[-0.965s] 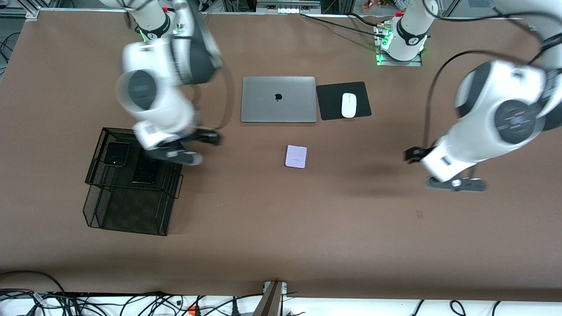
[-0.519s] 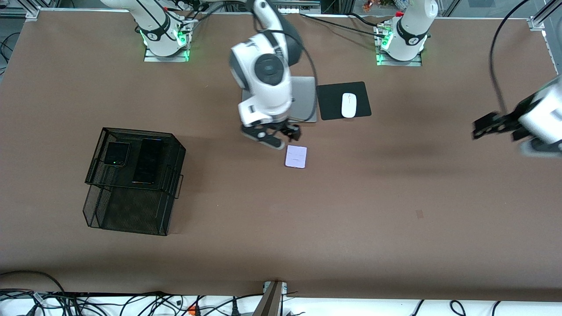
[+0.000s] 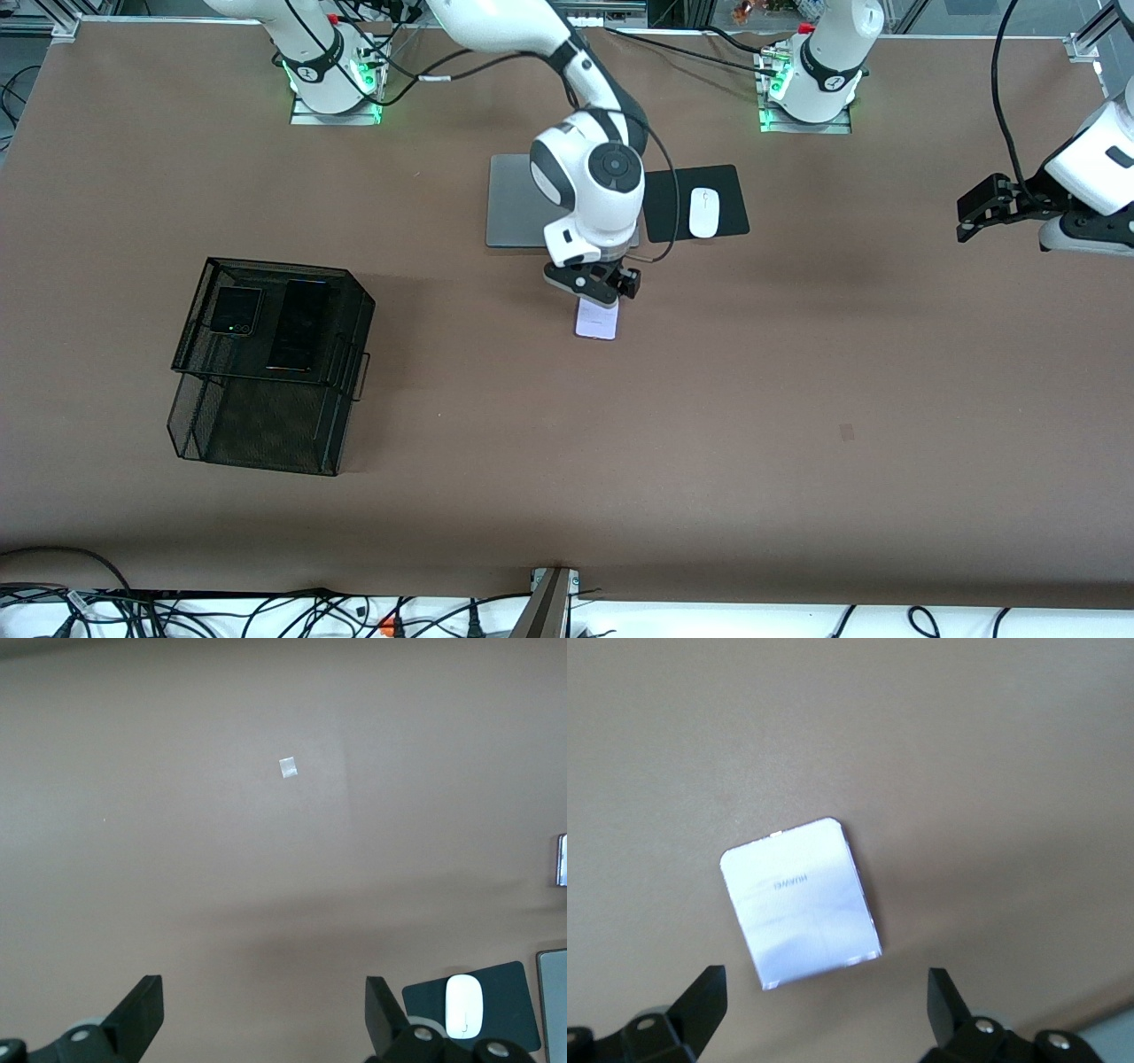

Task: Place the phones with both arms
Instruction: 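Lower the right gripper onto the white phone and close it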

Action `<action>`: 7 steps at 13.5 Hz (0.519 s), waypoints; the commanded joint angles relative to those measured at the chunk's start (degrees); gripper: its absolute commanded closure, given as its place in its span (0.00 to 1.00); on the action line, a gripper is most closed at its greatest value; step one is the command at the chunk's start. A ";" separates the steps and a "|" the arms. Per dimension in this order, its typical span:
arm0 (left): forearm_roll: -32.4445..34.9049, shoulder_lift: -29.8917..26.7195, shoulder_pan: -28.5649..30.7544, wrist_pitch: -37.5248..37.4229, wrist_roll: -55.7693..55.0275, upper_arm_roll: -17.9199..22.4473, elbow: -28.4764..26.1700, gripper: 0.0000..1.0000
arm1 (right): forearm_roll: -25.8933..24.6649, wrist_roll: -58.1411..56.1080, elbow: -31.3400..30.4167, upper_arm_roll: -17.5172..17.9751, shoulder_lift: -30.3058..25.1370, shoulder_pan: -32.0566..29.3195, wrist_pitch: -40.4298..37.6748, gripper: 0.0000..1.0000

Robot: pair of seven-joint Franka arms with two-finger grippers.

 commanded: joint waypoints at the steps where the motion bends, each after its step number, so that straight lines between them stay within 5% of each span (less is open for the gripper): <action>1: 1.39 0.76 -0.56 0.53 1.05 0.50 0.53 0.00 | 0.45 -4.33 0.38 0.36 2.57 -0.36 3.91 0.00; 7: 1.30 1.12 -0.56 0.09 -0.35 0.59 1.42 0.00 | 0.45 -9.27 0.38 0.36 4.86 -0.54 9.19 0.00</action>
